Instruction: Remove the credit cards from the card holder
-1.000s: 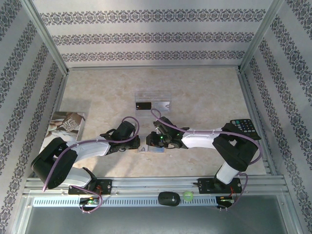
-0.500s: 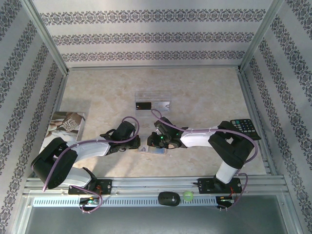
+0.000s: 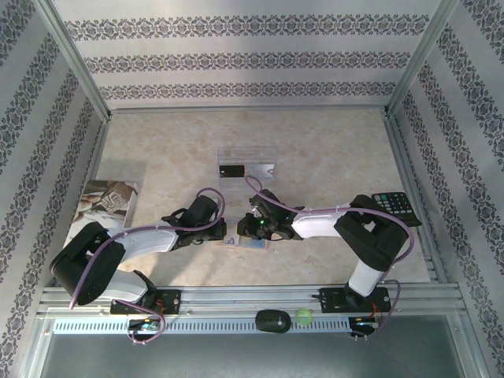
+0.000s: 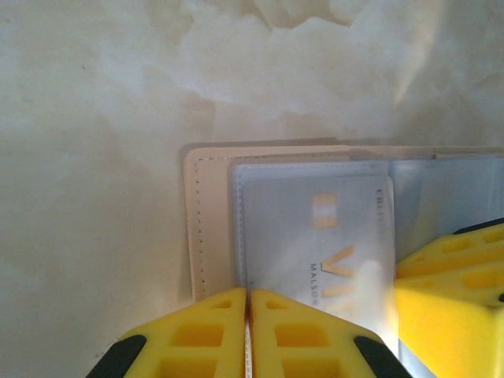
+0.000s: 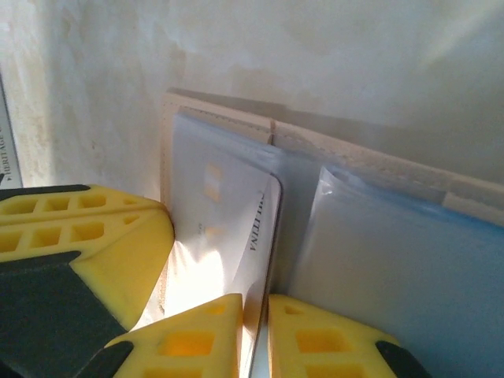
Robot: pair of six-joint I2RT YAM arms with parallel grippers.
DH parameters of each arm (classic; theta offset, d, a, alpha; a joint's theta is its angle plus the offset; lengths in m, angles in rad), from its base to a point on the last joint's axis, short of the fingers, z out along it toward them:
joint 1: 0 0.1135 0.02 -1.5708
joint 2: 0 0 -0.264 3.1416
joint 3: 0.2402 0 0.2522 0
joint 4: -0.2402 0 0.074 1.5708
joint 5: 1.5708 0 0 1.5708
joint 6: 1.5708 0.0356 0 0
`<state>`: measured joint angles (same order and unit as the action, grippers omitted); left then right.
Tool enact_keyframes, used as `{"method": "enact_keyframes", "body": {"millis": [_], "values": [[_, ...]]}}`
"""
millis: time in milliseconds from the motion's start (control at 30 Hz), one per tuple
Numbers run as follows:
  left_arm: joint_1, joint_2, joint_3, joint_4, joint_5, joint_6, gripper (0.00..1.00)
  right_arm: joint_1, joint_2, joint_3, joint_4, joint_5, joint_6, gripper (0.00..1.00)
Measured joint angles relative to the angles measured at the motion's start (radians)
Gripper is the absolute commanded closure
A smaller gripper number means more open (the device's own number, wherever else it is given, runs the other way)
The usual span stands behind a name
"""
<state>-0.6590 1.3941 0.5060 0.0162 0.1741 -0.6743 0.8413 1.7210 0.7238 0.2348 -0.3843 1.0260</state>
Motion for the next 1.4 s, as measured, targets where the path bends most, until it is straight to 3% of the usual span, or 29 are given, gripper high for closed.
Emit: {"method": "enact_keyframes", "body": {"millis": [100,200,500,867,967,1067,1400], "values": [[0.000,0.000,0.000,0.000,-0.006,0.000,0.89,-0.004,0.011,-0.007,0.031,-0.016,0.011,0.86],[0.000,-0.001,0.000,0.000,-0.021,0.000,0.89,-0.009,0.026,-0.007,0.047,-0.026,0.022,1.00],[0.000,-0.016,-0.005,-0.006,-0.025,0.000,0.85,-0.009,-0.001,-0.018,0.034,0.002,0.024,1.00],[-0.001,-0.015,-0.012,-0.008,0.002,-0.008,0.85,-0.008,-0.130,-0.018,-0.189,0.149,-0.066,1.00],[-0.001,-0.020,-0.012,-0.011,0.003,-0.008,0.79,-0.008,-0.137,-0.018,-0.223,0.172,-0.084,1.00],[-0.002,-0.042,-0.013,-0.043,0.011,-0.011,0.72,-0.007,-0.138,-0.013,-0.253,0.187,-0.107,1.00],[-0.003,-0.167,0.024,-0.199,0.024,0.003,0.71,-0.008,-0.120,-0.010,-0.255,0.185,-0.147,1.00]]}}
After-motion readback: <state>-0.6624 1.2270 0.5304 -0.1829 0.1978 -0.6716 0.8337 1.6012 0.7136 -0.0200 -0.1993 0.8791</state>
